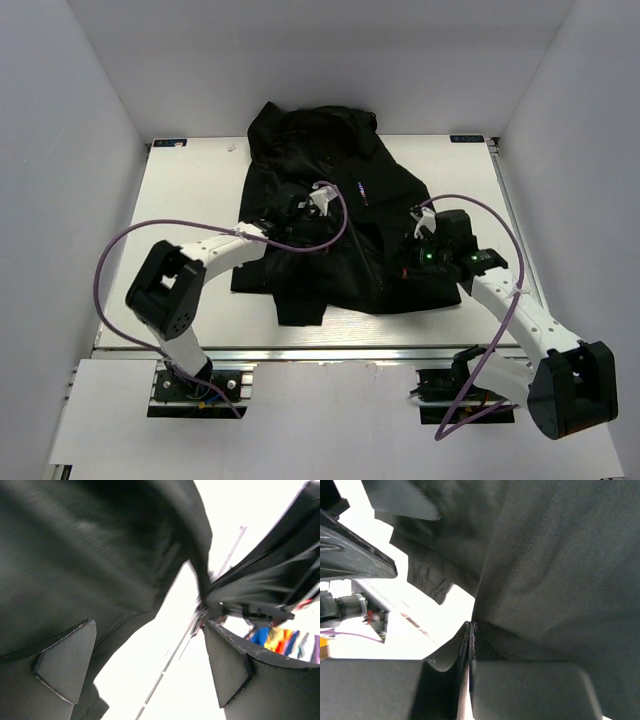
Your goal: Zip up the jacket
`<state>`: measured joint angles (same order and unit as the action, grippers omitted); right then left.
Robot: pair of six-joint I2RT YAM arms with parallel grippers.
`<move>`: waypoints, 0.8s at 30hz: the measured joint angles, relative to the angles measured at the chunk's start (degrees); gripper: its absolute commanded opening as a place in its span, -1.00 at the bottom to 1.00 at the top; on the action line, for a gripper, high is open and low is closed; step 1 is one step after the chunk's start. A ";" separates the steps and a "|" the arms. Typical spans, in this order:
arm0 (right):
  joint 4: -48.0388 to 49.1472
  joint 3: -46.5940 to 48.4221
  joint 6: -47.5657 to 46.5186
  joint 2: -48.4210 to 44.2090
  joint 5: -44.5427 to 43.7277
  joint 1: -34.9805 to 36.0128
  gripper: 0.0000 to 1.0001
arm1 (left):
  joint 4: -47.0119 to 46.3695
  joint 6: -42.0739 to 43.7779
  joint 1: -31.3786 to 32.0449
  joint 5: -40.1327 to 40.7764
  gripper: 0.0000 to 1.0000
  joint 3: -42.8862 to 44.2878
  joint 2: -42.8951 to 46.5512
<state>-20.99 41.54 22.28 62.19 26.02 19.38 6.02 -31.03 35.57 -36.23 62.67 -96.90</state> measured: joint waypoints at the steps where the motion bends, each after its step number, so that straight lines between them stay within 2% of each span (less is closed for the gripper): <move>1: 0.96 -1.20 0.59 -0.13 1.60 -0.61 -1.00 | -1.09 -0.17 0.48 -1.14 0.96 0.74 -1.25; 4: 4.24 -5.57 2.62 -1.97 5.38 -2.38 -1.00 | -5.68 -1.14 2.27 -5.07 0.94 3.67 -5.92; 8: 6.03 -8.81 4.59 -4.50 8.76 -5.07 -1.00 | -11.82 -3.54 4.33 -10.51 0.72 5.97 -12.22; 12: 8.46 -9.97 6.03 -6.36 12.11 -8.09 -1.00 | -13.03 -4.15 5.73 -12.90 0.63 7.10 -16.33; 19: 10.97 -12.22 7.76 -7.56 17.75 -12.28 -1.00 | -17.46 -6.05 6.51 -15.47 0.59 7.61 -17.33; 23: 11.02 -12.61 8.28 -7.85 19.45 -12.61 -1.00 | -21.03 -8.00 6.56 -17.22 0.50 9.53 -19.12; 24: 11.08 -12.61 8.37 -7.98 19.63 -12.63 -1.00 | -21.99 -8.57 6.58 -17.59 0.42 9.70 -19.74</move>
<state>-9.91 28.93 30.65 54.22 45.65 6.74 -15.97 -39.59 42.15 -53.82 72.38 -116.64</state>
